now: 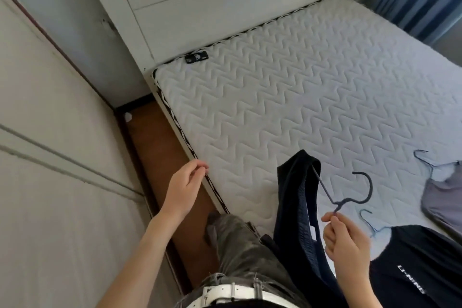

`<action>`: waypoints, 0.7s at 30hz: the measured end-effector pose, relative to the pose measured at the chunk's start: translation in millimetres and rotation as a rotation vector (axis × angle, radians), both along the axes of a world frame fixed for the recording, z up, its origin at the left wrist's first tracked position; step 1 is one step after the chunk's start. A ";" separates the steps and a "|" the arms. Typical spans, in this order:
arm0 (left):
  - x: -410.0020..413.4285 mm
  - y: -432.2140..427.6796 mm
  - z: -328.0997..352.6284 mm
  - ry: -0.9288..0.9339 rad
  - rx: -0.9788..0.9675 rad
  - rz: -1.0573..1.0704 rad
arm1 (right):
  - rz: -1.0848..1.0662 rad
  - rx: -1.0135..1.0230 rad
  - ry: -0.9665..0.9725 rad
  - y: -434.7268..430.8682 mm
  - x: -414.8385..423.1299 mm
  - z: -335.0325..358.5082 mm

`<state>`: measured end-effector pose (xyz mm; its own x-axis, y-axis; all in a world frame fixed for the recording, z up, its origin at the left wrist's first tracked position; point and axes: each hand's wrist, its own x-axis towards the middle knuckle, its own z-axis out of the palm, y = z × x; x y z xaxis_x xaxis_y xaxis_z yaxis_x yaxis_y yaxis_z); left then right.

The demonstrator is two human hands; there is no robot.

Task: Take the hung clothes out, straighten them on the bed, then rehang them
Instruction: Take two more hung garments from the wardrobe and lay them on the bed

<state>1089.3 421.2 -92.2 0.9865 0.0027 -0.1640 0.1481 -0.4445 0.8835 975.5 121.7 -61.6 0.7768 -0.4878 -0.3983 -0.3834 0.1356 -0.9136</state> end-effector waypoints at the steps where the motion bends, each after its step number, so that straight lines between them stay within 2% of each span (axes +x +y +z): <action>1: 14.6 1.0 -3.9 0.025 -0.018 -0.006 | -0.025 0.020 0.008 2.9 14.6 -4.4; 4: 61.3 6.8 -15.5 0.118 -0.077 -0.008 | -0.108 0.071 0.030 12.6 61.2 -15.7; 7: 114.6 15.4 -19.8 0.164 -0.037 -0.045 | -0.182 0.064 0.042 14.6 108.1 -18.6; 13: 221.9 20.5 -4.1 0.136 -0.010 -0.139 | -0.326 0.043 -0.005 11.1 184.0 -3.6; 21: 316.3 -20.7 -2.3 0.152 -0.011 -0.416 | -0.582 -0.060 -0.087 9.2 218.0 19.8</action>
<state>1405.6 400.5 -94.5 0.8677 -0.3925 -0.3049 0.0870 -0.4841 0.8707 1193.5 130.9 -41.8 0.4032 -0.8632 -0.3037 -0.1848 0.2483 -0.9509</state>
